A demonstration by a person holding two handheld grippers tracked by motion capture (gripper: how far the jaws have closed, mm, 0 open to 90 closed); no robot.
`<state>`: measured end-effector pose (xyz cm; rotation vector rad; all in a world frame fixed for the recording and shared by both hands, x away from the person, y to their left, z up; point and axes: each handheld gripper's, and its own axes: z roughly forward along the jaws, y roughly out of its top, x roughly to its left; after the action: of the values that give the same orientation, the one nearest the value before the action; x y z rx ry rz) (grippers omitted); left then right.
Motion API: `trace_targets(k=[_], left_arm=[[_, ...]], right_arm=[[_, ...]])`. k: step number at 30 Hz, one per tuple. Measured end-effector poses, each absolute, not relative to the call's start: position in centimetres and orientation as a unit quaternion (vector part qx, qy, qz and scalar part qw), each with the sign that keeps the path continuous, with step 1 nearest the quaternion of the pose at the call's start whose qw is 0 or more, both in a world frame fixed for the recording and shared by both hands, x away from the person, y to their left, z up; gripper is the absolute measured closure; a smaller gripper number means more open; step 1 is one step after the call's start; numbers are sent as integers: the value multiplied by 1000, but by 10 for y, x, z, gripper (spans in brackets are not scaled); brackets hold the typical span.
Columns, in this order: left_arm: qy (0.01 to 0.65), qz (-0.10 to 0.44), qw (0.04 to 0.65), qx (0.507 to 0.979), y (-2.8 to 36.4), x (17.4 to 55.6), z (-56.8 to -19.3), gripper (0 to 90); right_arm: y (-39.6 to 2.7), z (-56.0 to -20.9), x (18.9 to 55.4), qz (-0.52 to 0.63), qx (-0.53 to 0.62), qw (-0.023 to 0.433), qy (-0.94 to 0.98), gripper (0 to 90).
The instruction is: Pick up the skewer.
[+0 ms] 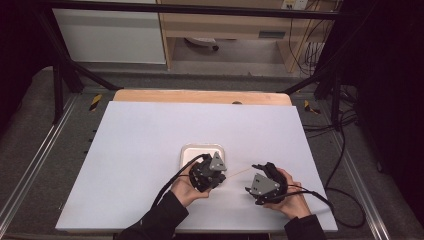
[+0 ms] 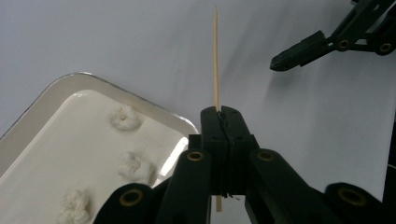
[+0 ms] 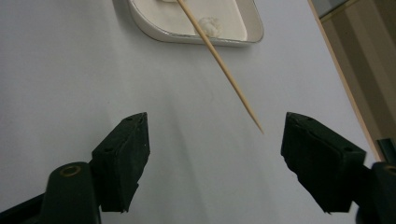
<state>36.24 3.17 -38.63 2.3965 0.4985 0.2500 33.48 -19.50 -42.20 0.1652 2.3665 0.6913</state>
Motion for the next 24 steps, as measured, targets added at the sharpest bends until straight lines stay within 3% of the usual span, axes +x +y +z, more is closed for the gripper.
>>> trace_targets(k=[3,15,24], left_arm=[[184,93,332,921,27,361,-386,889],[170,80,321,928,10,361,-388,889],[157,75,315,933,3,360,-386,889]], right_arm=[[-194,-422,335,257,47,336,905,300],[-186,-422,335,217,-44,362,906,545],[-183,-425,334,198,-77,353,911,687]])
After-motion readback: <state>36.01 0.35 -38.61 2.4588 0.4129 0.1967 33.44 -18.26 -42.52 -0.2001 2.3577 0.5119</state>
